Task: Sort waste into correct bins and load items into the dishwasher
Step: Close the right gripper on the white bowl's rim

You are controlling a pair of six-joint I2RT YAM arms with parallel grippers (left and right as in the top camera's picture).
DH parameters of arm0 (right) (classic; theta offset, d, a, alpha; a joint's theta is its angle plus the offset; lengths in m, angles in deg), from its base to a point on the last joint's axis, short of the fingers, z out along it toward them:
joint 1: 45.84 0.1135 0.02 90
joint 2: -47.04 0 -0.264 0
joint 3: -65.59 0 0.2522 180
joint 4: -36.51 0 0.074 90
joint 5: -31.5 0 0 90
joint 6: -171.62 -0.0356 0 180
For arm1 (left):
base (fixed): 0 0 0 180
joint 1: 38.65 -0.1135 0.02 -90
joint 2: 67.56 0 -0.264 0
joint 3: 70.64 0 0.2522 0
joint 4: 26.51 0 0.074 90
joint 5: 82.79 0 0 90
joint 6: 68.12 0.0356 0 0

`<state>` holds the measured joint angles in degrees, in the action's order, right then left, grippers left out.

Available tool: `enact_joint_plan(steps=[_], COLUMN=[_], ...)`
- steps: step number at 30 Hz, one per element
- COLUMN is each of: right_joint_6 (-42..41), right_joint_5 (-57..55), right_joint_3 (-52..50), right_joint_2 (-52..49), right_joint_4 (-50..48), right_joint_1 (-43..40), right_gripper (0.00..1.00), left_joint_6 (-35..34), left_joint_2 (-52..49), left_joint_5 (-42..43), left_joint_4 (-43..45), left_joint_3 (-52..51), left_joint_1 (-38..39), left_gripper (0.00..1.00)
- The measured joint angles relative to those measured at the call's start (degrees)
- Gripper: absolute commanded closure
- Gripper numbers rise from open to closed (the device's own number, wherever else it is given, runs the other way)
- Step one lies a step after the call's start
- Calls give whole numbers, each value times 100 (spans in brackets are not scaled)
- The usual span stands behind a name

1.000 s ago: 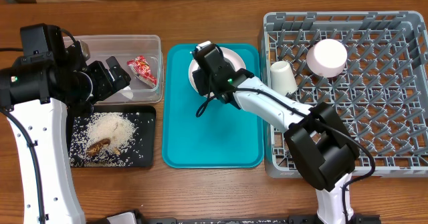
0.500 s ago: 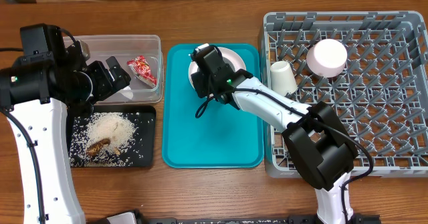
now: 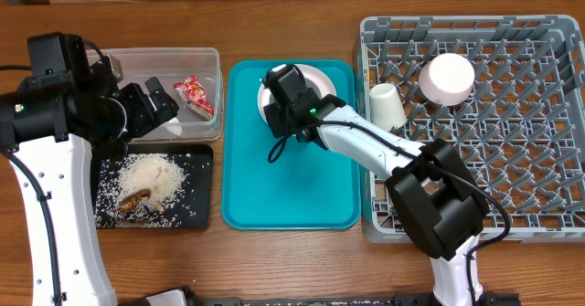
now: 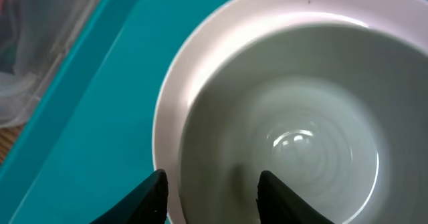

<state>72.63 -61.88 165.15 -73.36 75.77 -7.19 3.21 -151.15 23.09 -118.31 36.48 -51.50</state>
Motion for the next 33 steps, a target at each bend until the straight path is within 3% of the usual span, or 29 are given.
enact_joint_plan(steps=[7, 21, 33], right_joint_6=[2, 0, 68], right_joint_5=[-2, -2, -9], right_joint_3=[0, 0, 0], right_joint_2=[0, 0, 0], right_joint_4=[131, 125, 114], right_joint_1=[0, 0, 0], right_gripper=[56, 72, 73], left_joint_6=[0, 0, 0], left_joint_2=[0, 0, 0], left_joint_5=[0, 0, 0], left_joint_4=[0, 0, 0], left_joint_3=[0, 0, 0], left_joint_1=[0, 0, 0], left_gripper=[0, 0, 0])
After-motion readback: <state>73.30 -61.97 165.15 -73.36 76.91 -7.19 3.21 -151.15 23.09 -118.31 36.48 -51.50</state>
